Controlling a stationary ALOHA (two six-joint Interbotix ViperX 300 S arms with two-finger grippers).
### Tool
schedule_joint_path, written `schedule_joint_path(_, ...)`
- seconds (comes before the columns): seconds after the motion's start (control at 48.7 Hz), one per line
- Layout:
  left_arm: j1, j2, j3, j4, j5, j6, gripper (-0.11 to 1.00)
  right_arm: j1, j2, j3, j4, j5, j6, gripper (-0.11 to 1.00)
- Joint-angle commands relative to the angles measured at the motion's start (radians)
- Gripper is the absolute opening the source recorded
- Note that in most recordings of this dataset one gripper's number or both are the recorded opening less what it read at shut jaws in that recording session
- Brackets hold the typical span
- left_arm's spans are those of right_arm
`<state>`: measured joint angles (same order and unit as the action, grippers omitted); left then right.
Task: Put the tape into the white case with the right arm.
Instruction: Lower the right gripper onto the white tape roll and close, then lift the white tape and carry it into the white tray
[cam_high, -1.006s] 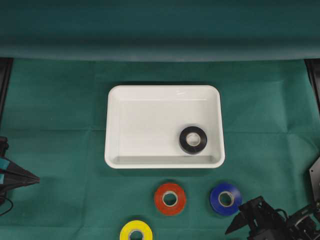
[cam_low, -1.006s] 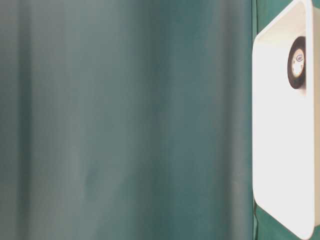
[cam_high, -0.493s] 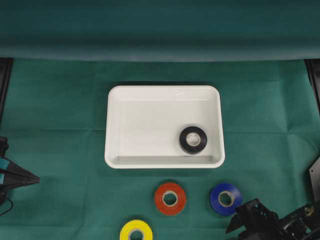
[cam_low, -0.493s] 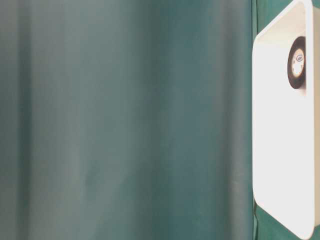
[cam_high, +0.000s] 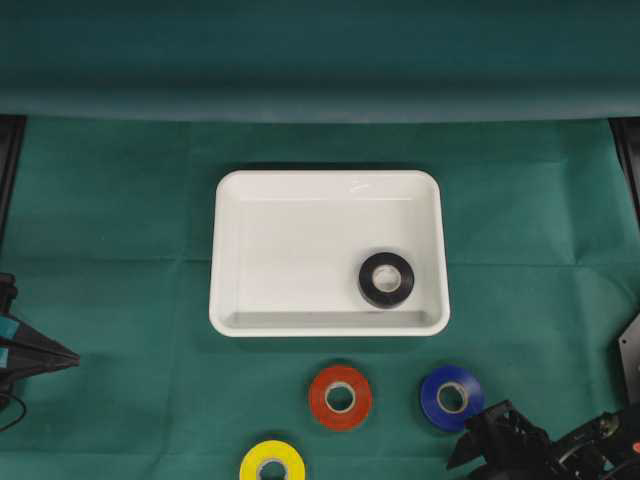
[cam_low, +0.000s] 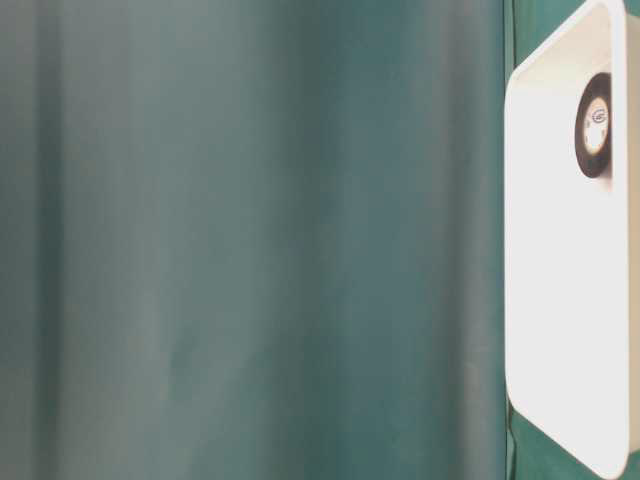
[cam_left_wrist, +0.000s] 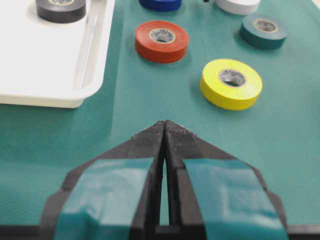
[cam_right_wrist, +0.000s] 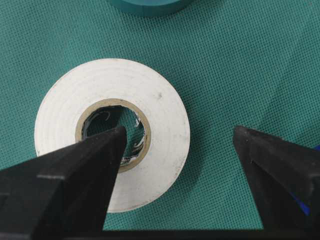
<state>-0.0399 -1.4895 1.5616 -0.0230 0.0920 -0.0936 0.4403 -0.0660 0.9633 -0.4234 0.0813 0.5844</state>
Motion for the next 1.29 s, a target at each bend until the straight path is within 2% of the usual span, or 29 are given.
schedule_joint_path(0.0,0.002,0.018,-0.014,-0.002,-0.009,0.0,0.0,0.003,-0.008,-0.017,-0.002,0.003,0.003,0.51)
schedule_joint_path(0.123,0.002,0.018,-0.014,-0.002,-0.009,0.0,0.0,0.003,-0.009,-0.026,0.005,0.008,0.009,0.18)
schedule_joint_path(0.185,0.002,0.018,-0.014,-0.002,-0.009,0.0,0.0,0.003,-0.009,-0.031,0.003,0.008,0.014,0.08)
schedule_joint_path(0.267,0.002,0.018,-0.014,-0.002,-0.009,0.0,0.0,0.003,-0.009,-0.035,0.005,0.008,0.017,0.02)
schedule_joint_path(0.719,0.002,0.018,-0.014,-0.002,-0.009,0.0,0.0,0.005,-0.029,-0.066,0.005,0.017,0.018,0.01)
schedule_joint_path(1.068,0.003,0.018,-0.014,-0.002,-0.009,0.0,0.0,0.029,-0.129,-0.161,0.006,0.216,0.017,0.01)
schedule_joint_path(1.273,0.003,0.018,-0.014,-0.002,-0.009,0.0,0.0,0.021,-0.123,-0.181,0.005,0.235,0.012,0.01)
